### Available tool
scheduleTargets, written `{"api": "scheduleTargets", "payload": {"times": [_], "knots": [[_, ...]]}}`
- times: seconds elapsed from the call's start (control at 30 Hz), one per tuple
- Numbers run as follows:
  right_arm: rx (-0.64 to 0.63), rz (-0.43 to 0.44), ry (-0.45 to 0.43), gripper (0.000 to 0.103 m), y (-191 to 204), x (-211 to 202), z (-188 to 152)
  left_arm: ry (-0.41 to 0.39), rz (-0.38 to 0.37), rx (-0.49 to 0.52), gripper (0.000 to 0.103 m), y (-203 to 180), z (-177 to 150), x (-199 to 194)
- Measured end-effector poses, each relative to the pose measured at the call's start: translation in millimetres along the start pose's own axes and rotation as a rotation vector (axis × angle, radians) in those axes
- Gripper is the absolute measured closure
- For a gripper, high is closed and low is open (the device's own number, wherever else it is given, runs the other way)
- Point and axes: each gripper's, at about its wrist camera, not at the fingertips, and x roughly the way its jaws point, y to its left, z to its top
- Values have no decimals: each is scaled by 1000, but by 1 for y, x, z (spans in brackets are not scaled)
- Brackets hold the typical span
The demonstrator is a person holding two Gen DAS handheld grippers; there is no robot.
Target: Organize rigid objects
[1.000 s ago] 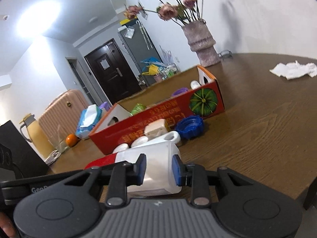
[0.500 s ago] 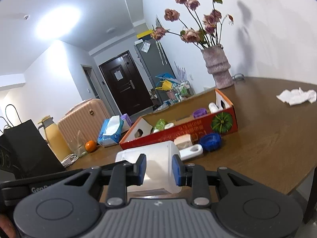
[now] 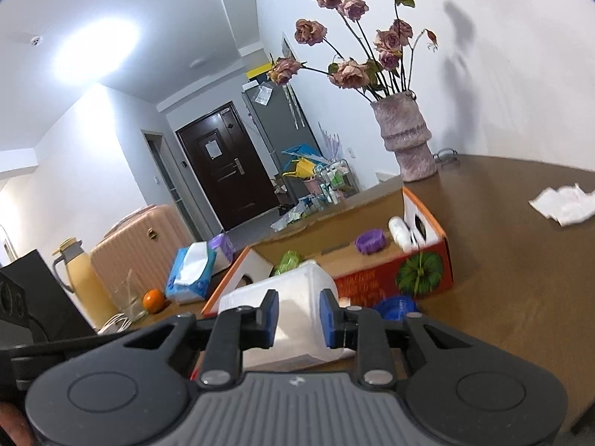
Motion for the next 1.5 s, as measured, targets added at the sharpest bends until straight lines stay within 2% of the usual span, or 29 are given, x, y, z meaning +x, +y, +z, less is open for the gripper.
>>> {"api": "scheduleTargets", "payload": {"times": [0.33,0.6,0.77,0.93,1.1,1.2,1.3,1.5], "knots": [[-39,-4,33,81,-6,94,60,6,29,-23,68,40,69,67],[-86,-24,134,81,-12,183,87,83,39,-104,68,94,111,137],[-119,-56,197,81,-19,223,92,129,53,-118,69,115,123,176],[-42,-43,276,80,-38,257,86,163,102,-123,67,129,119,202],[-1,-57,297,82,-47,268,71,197,112,-78,64,130,111,210],[-9,-65,280,81,-45,263,71,178,120,-49,57,126,112,204],[-38,-69,260,81,-40,254,79,166,125,-36,49,121,114,194],[-112,-84,204,77,-27,218,94,135,157,6,44,103,120,163]]}}
